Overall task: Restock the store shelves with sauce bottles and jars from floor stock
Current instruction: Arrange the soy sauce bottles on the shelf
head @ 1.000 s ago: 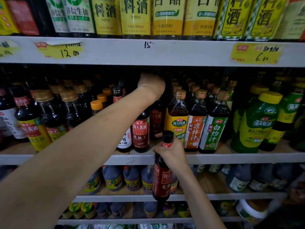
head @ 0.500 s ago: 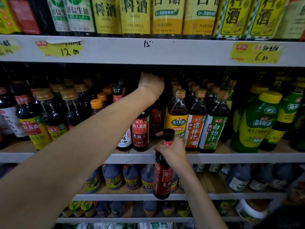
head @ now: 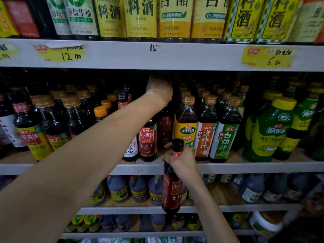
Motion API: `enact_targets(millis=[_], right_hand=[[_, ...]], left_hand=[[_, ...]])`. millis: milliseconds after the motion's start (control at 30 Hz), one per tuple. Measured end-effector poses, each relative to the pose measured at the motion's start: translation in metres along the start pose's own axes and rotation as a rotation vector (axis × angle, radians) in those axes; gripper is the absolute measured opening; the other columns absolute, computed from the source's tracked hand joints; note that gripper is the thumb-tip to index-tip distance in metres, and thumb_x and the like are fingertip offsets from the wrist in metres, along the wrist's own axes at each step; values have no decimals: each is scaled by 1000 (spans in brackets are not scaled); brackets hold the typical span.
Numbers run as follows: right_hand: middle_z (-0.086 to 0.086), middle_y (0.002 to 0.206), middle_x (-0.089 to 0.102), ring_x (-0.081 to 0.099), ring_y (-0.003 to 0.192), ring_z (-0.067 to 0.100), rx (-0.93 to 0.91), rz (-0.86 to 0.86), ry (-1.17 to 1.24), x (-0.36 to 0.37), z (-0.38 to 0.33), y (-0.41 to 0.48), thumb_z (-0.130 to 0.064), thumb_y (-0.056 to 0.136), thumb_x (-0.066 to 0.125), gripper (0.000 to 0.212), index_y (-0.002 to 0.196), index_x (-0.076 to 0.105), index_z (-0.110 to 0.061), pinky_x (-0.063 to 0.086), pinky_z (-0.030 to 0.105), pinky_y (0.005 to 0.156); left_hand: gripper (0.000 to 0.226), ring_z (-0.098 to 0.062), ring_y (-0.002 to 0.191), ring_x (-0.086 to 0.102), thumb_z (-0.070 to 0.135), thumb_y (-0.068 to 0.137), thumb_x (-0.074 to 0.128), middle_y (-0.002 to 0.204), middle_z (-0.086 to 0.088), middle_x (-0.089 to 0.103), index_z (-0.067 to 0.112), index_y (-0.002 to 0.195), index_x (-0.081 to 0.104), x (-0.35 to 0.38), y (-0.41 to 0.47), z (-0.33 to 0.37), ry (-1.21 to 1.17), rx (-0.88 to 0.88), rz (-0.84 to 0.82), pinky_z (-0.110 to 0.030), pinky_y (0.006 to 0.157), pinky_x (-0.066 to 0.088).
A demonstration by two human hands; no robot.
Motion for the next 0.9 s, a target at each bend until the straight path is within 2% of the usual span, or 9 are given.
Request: enact_targets(millis=[100,200,400,533,633,700,767,833,900], right_hand=[[-3,82,73,69,81,12,2,18,-7,-2,2,-1,-21,65,70,28,91,66,-28,50,30,74],[-5,79,72,68,78,8,13,33,-9,-4,5,-4,-21,64,71,27,90,67,-28,49,30,73],[-2,70,69,65,67,7,16,48,-16,-11,-6,-6,-16,68,73,10,75,66,-18,45,27,65],[-6,58,64,61,57,5,-25,70,-15,-19,-29,-6,-18,65,69,12,62,64,-29,45,25,59],[-10,54,60,58,54,3,-105,37,35,-21,-50,-7,-20,64,66,12,58,64,-31,43,16,53],[-5,58,63,60,59,10,-162,20,37,-20,-64,-4,-21,64,67,4,62,65,-18,46,22,55],[7,67,67,64,67,21,-209,30,31,-21,-76,-1,-22,64,67,15,67,64,-8,50,32,62],[6,64,61,58,64,21,-245,38,44,-19,-89,2,-15,66,65,10,67,59,-7,47,33,62],[-3,60,56,56,61,13,-266,20,30,-14,-99,5,-11,66,65,11,70,56,-6,46,26,61]], left_hand=[[42,-29,110,58,36,99,51,118,-11,62,8,130,51,-1,-3,-1,-4,-5,20,-34,77,36],[50,-31,118,54,44,97,52,124,-11,59,9,133,50,-1,-7,-4,-24,-16,12,-39,92,38],[74,-37,144,18,52,96,42,156,-11,27,12,153,19,-26,-39,-9,-112,10,168,-57,114,17],[50,-36,142,27,28,94,49,147,-13,43,6,139,47,-35,-115,6,-338,203,490,-53,115,22],[25,-34,111,57,9,89,53,111,-12,65,3,108,68,-4,-176,12,-747,228,609,-47,92,49],[24,-23,104,62,7,91,56,107,1,67,14,112,65,43,-186,18,-1236,172,353,-35,86,51],[50,-12,124,54,10,90,63,130,11,60,27,135,48,81,-194,44,-1751,223,-100,-24,98,45],[83,-8,138,40,13,84,72,150,9,42,26,151,24,96,-200,62,-1918,314,-342,-29,110,37],[86,-7,134,45,15,78,78,145,8,49,28,148,29,100,-198,66,-1868,298,-325,-33,111,39]])
Point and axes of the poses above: each hand's wrist, its own y-axis towards the middle knuckle, its own x-axis out of the palm, z = x × y, the point moved 9 cm from there along y, towards the middle knuckle
